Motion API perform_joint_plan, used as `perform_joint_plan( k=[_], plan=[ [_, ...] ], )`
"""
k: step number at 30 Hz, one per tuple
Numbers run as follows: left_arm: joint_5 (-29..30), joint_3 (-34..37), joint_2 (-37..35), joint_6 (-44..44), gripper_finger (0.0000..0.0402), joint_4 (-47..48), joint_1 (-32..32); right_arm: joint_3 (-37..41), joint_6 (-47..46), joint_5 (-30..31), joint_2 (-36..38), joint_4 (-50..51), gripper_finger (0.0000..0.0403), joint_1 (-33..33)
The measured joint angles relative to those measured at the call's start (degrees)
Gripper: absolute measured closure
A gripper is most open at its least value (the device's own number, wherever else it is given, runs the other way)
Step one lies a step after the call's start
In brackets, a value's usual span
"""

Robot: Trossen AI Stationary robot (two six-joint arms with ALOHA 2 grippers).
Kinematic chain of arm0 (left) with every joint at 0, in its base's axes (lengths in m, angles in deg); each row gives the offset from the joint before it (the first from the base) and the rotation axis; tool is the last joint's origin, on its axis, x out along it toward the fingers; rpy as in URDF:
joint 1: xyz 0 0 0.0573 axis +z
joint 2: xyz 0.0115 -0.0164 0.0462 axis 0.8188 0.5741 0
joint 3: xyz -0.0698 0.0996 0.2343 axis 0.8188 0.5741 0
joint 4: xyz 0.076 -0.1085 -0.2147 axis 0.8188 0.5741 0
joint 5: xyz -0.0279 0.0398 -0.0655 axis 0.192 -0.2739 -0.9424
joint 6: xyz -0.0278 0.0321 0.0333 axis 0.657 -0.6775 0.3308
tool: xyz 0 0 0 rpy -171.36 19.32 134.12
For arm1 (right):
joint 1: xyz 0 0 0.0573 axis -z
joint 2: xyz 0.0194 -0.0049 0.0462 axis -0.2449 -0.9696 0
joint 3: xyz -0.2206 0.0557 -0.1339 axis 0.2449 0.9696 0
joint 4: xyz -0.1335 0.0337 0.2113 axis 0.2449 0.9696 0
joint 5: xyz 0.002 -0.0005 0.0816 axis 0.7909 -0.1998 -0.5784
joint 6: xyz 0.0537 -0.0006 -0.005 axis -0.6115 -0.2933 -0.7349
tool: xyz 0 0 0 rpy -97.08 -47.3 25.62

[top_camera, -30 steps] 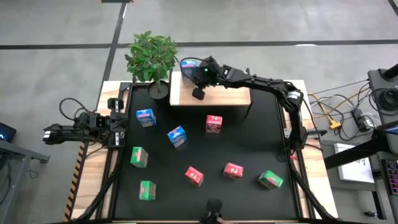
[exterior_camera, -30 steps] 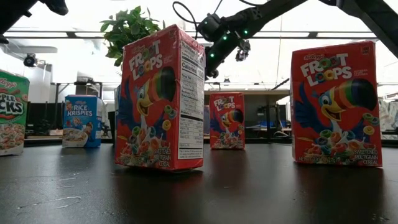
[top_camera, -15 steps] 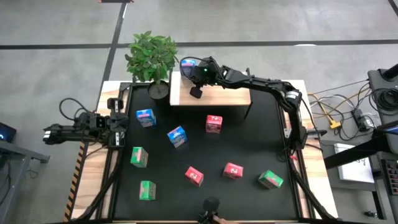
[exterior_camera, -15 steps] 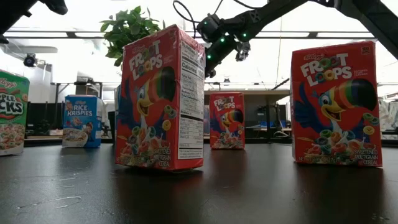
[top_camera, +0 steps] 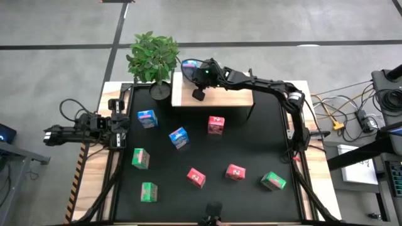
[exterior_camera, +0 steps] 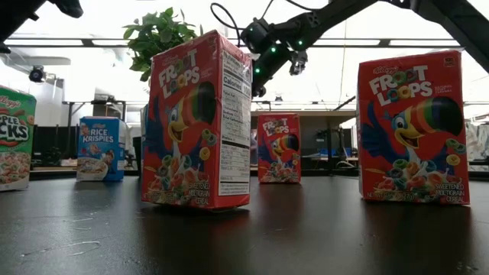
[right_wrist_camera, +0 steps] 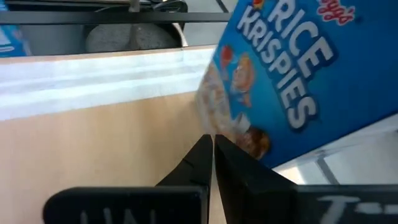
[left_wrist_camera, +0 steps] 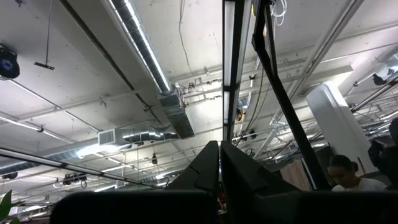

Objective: Stack cereal on shelf
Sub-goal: Put the bottom right blue cereal box on the shelf, then put the bottom blue cereal box aligned with the other blue cereal box on the shelf

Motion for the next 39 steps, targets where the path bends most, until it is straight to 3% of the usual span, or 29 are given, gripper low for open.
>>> perform_joint_plan(
  k=[12,17,24,31,39],
  plan=[
    [0.0,0.0,0.0,4.3,0.0402,0.8,0.0,0.0,-1.0,-0.2,11.6,16.0,0.0394,-8.5],
    [4.9,0.0,1.3,10.9,0.0402,0.9,0.0,1.5,-0.6,-0.2,19.3,21.4,0.0394,-12.9],
    [5.7,0.0,7.0,22.0,0.0402,-0.1,0.0,17.0,-3.0,-0.1,31.2,12.6,0.0394,-19.5],
    [10.0,-1.1,12.7,25.7,0.0402,-3.8,0.0,31.6,-4.1,-0.1,39.3,-0.2,0.0394,-22.4],
    [10.1,-12.0,19.8,27.5,0.0402,12.4,-0.2,41.3,-2.3,0.0,43.5,-8.2,0.0394,-22.4]
  ],
)
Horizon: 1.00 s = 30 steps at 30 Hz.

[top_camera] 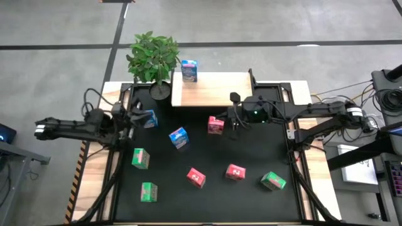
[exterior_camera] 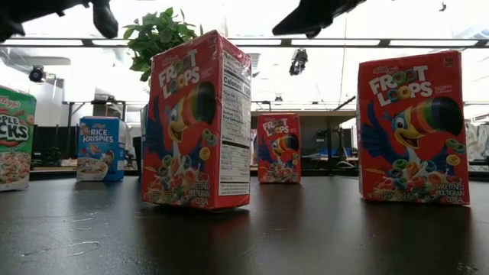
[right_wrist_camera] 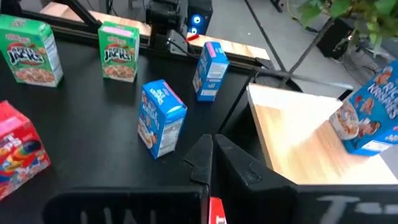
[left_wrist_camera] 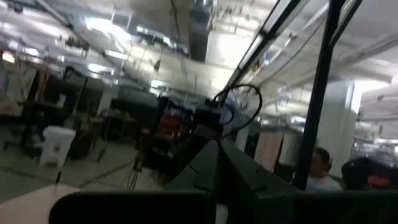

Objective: Stack cereal on shelf
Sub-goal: Put the bottom blue cereal box aligned with the other blue cereal box on the shelf

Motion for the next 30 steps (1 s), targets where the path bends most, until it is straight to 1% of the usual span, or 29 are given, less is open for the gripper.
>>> perform_joint_plan(
  k=[3,5,11,14,18,24,27,30],
  plan=[
    [0.0,-4.2,3.1,1.9,0.0402,5.6,-0.6,2.3,-0.1,0.0,0.7,-1.4,0.0394,0.0],
    [0.0,-7.3,5.0,4.4,0.0402,11.0,-1.3,3.3,-0.1,0.0,1.3,-1.6,0.0394,0.0],
    [0.8,-19.3,10.7,14.3,0.0402,35.5,-4.3,5.7,0.5,0.0,2.8,-1.5,0.0394,-0.1],
    [1.8,-24.3,14.7,18.6,0.0402,43.8,-6.7,5.8,0.7,0.0,2.7,-1.6,0.0394,-0.1],
    [3.0,-29.0,21.1,24.6,0.0402,50.9,-10.2,6.0,0.7,-0.1,2.3,-1.5,0.0394,-0.1],
    [3.0,-35.0,30.4,35.0,0.0402,61.2,-14.6,7.3,-0.5,-0.1,2.3,-1.6,0.0394,-1.2],
    [2.9,-38.2,34.0,37.3,0.0402,66.9,-15.7,8.6,-0.4,-0.1,2.3,-2.6,0.0394,-1.6],
    [2.9,-40.5,37.0,37.9,0.0402,70.1,-15.8,10.3,-0.2,-0.1,2.4,-5.9,0.0394,-1.6]
  ],
)
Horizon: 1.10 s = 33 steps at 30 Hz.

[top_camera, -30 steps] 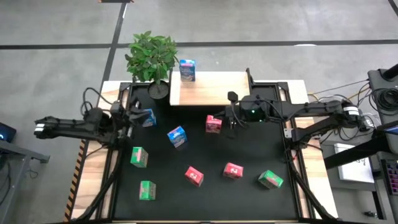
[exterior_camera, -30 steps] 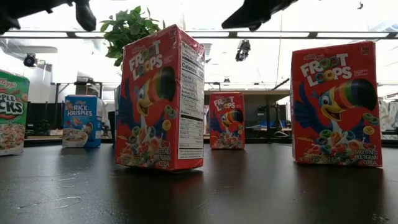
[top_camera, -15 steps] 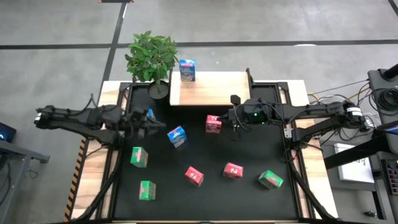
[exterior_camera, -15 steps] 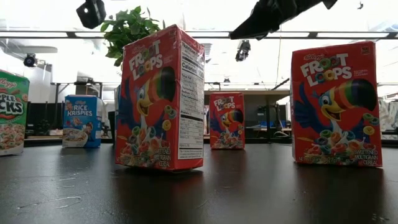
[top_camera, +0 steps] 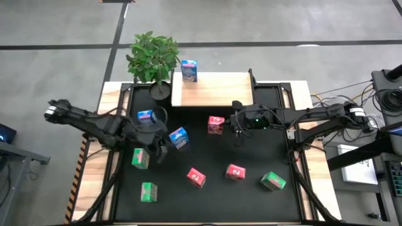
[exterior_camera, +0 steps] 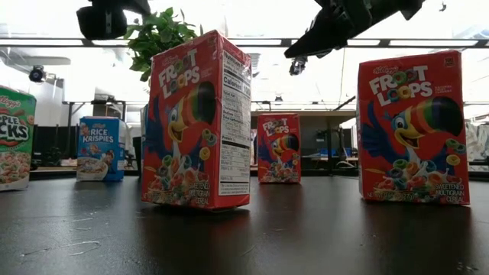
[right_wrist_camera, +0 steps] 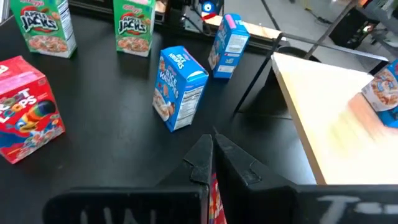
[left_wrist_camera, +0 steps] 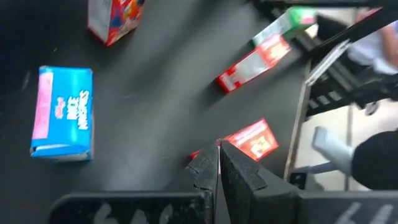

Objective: Stack cereal on shelf
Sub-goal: Put the bottom blue cereal box aligned with the other blue cereal box on the shelf

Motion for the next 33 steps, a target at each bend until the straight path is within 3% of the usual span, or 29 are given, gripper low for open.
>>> perform_joint_plan(
  k=[9,15,23,25,33],
  plan=[
    [0.0,-1.8,5.8,-1.7,0.0387,0.6,0.5,3.7,0.7,0.0,0.0,-6.4,0.0394,0.0],
    [2.1,-1.8,8.0,-11.6,0.0320,1.3,1.7,3.7,1.2,0.0,0.0,-6.4,0.0394,0.0],
    [16.7,-1.7,12.1,-20.1,0.0197,5.4,1.7,3.7,0.6,0.0,0.0,-6.3,0.0394,0.0],
    [17.9,-1.7,12.9,-20.5,0.0176,6.1,1.7,3.7,0.3,0.0,0.0,-6.1,0.0394,0.0],
    [18.3,-1.1,14.7,-21.2,0.0161,6.6,2.2,3.7,1.0,0.0,0.0,-6.0,0.0394,0.0]
  ],
)
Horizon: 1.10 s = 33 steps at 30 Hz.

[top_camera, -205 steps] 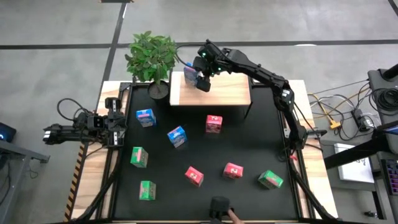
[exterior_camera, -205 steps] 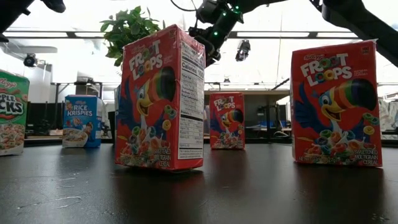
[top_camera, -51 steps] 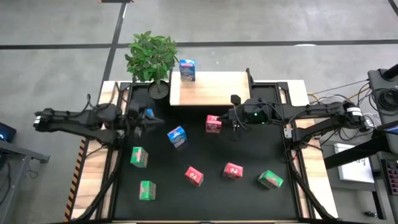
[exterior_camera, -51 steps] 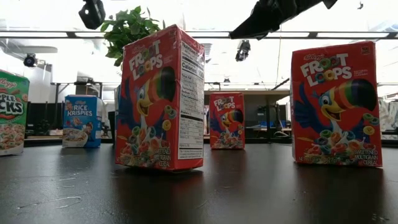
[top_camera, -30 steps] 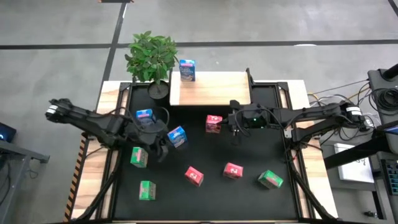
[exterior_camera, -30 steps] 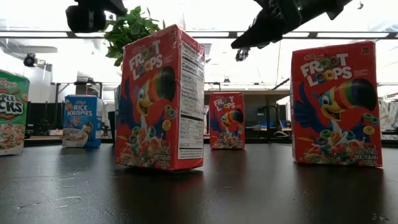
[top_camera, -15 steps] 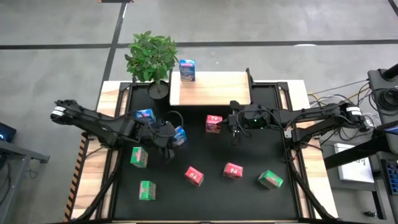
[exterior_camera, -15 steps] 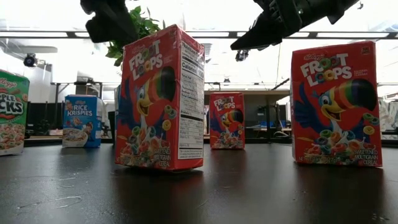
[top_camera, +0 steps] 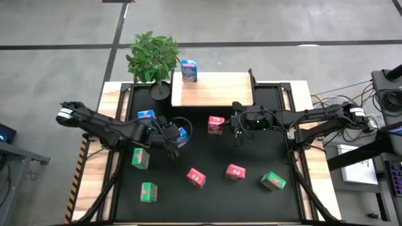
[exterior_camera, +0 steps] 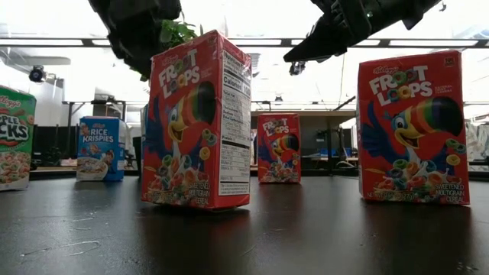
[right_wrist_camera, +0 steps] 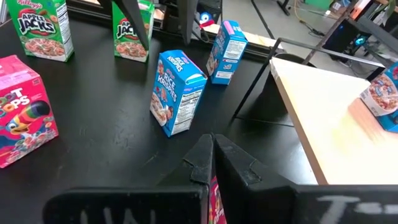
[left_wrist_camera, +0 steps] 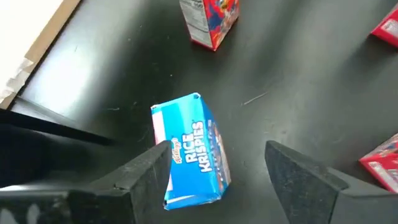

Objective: Stack cereal on shelf
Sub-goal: Put the bottom blue cereal box aligned with the other blue cereal box on the shelf

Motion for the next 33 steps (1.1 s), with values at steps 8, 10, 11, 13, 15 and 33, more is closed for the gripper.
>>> perform_joint_plan(
  k=[8,10,11,13,15,33],
  plan=[
    [3.3,3.6,-0.7,1.2,0.0166,-0.9,0.0,0.0,0.2,0.0,0.0,0.0,0.0394,0.0],
    [3.3,4.4,-0.6,1.6,0.0166,-1.4,0.0,0.0,0.1,0.0,0.0,0.0,0.0394,0.0],
    [3.2,4.6,-0.6,1.6,0.0167,-1.7,0.0,0.0,0.0,0.0,0.0,0.0,0.0394,0.0],
    [3.4,4.8,-0.4,1.6,0.0167,-2.1,0.1,0.0,0.1,0.0,0.0,-0.1,0.0394,0.0],
    [4.5,5.1,-0.3,1.6,0.0167,-1.9,0.2,0.0,0.2,0.0,0.0,-0.1,0.0394,0.0],
    [5.2,8.9,-0.1,0.8,0.0191,-6.9,0.2,0.0,0.2,0.0,0.0,0.0,0.0394,0.0]
  ],
)
